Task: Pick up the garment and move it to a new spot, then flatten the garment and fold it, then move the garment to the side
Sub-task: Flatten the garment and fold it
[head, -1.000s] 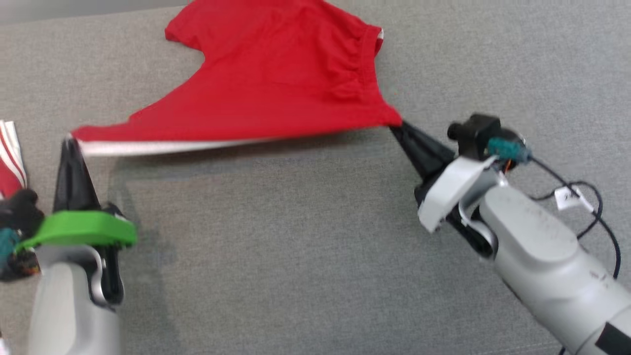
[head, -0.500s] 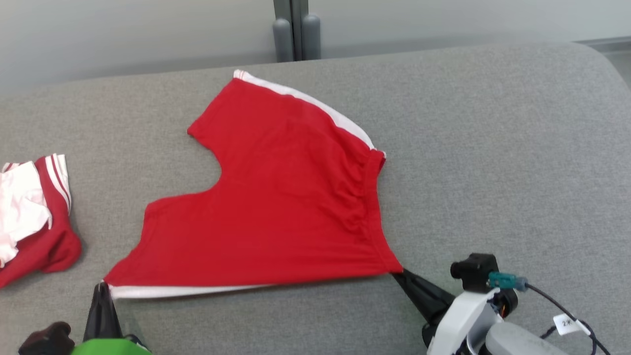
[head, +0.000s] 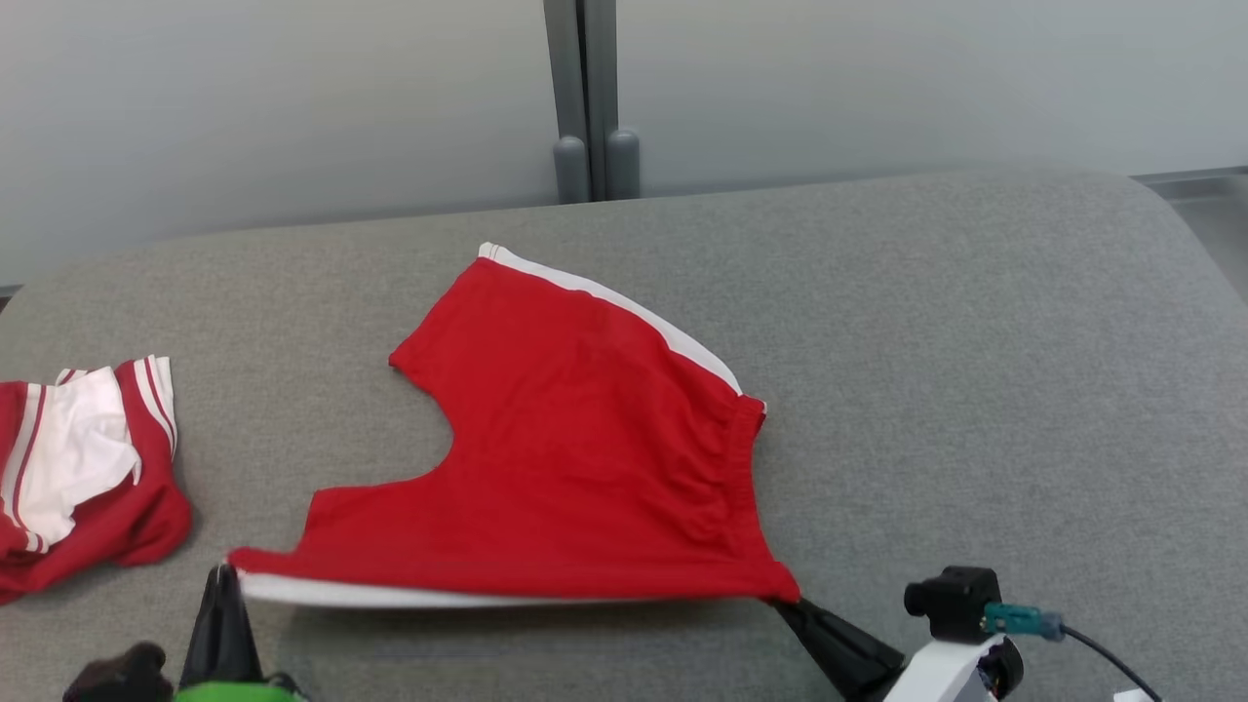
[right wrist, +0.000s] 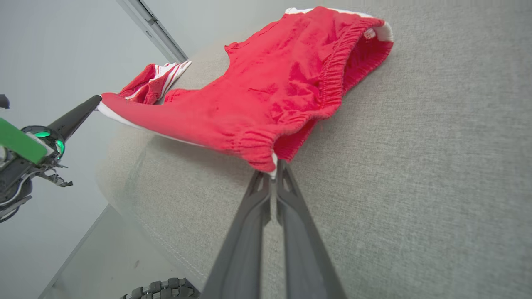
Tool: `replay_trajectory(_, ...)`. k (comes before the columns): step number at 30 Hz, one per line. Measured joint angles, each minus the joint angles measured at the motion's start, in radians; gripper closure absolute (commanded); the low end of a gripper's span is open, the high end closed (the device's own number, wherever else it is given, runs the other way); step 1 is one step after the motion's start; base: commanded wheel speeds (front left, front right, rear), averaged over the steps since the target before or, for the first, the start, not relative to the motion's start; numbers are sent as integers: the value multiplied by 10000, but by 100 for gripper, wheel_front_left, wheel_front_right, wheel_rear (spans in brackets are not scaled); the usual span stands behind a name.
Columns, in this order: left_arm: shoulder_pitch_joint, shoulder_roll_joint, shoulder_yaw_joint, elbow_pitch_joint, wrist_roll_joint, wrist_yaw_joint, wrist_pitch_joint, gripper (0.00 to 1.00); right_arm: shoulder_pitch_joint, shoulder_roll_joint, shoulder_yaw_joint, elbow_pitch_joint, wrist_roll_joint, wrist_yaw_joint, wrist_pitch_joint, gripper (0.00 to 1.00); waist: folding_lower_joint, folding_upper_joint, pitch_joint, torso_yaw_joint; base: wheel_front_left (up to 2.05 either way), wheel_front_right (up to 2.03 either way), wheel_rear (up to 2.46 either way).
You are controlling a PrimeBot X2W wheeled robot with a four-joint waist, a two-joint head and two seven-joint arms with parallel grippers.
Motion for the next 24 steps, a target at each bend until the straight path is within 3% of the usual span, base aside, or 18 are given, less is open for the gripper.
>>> replay_trajectory(4,-1245,203,-815,42,232,8,-10,100,-563,73,-222,-318,591,-12,0,100,0,0,289,-48,0,0,0)
replay_trajectory(14,-5451,2796,-3588,1923,-667,10,115,100,-2608,470,-794,-825,2184,-13,0,100,0,0,1710,-331,0,0,0)
replay_trajectory(24,-8827,4270,-6404,3103,-2332,10,1208,100,-4033,936,-472,-633,3521,-15,8,100,0,0,3261,-851,0,0,0)
